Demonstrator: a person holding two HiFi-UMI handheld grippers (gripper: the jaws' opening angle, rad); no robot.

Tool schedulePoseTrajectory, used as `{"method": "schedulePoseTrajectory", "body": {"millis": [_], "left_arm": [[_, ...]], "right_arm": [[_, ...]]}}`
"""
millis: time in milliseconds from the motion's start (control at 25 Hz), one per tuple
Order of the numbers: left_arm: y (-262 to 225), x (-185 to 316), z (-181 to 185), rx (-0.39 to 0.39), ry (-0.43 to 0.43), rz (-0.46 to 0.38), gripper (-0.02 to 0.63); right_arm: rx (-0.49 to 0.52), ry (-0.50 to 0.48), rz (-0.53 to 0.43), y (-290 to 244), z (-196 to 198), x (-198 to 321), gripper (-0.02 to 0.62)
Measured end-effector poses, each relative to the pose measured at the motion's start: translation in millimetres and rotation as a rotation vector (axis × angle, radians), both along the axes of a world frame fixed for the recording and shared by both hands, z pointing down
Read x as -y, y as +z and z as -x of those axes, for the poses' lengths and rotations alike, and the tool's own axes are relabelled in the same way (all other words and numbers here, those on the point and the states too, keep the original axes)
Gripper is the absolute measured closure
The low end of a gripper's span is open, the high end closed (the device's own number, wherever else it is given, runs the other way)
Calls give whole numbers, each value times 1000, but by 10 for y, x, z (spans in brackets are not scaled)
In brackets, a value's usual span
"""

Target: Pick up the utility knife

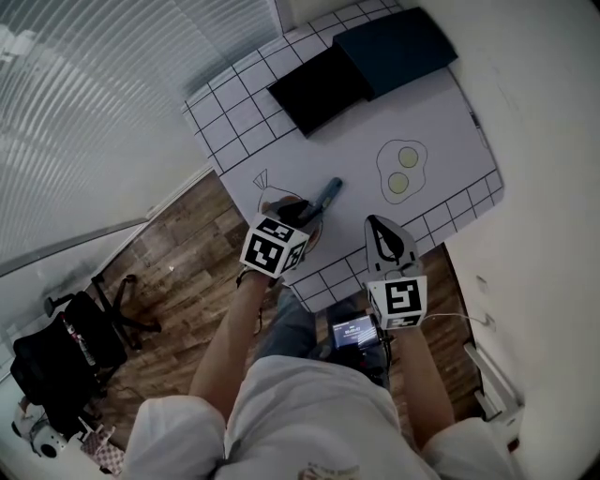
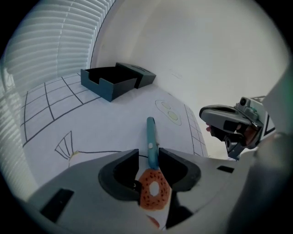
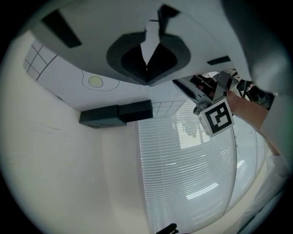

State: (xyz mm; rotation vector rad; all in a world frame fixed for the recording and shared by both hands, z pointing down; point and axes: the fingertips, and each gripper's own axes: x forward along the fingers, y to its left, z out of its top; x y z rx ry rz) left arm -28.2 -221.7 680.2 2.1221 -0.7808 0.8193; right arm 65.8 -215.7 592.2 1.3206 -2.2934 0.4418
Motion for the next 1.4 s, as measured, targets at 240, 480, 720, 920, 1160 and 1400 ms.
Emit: {"method": "schedulePoseTrajectory", "body": {"millis": [240, 480, 720, 920, 1160, 1400], "left_arm": [[65, -131, -162, 168, 184, -30, 495], [69, -182, -199, 218, 237, -98, 532], [4, -164, -195, 195, 203, -103, 532], [-99, -163, -165, 126, 157, -110, 532], [-381, -77, -34, 112, 94, -232, 532], [-732, -10, 62, 57, 11, -291, 532]], "right_arm": [[-6, -7, 10, 30, -10, -49, 589], [-7, -6, 10, 21, -54, -73, 589], [1, 8, 6, -6, -117, -52, 589], [9, 32, -16, -58, -187, -1, 589], [16, 33, -31, -149, -215, 27, 589], [27, 27, -50, -293, -196, 38, 589]]}}
